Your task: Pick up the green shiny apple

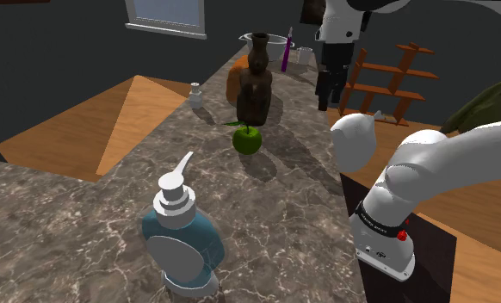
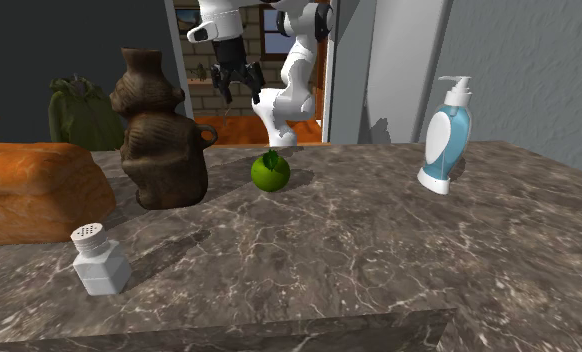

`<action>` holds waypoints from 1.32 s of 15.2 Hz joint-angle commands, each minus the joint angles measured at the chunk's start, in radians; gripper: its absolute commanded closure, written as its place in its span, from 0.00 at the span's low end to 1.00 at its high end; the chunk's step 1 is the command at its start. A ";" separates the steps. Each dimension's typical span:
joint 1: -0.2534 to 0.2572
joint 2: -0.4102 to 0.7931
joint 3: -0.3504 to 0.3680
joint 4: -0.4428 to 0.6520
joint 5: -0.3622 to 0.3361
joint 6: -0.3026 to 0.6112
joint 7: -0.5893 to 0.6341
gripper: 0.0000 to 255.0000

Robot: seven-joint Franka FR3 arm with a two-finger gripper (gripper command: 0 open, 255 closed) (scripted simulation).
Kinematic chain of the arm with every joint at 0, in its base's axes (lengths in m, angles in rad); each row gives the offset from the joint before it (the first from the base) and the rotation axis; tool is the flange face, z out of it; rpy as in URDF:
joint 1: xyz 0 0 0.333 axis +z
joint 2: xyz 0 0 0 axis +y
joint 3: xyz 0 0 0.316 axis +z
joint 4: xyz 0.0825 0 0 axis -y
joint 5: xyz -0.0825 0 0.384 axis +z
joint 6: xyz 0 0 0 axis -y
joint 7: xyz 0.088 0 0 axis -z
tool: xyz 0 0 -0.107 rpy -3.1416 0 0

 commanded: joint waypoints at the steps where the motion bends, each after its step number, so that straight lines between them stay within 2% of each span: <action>1: 0.000 0.000 0.000 0.000 0.000 0.000 0.000 0.00; 6: 0.033 0.093 0.097 0.032 0.064 0.122 0.096 0.00; 11: 0.054 0.209 0.192 0.093 0.099 0.239 0.191 0.00; 16: 0.063 0.342 0.284 0.183 0.097 0.343 0.291 0.00; 20: 0.064 0.457 0.353 0.272 0.066 0.409 0.376 0.00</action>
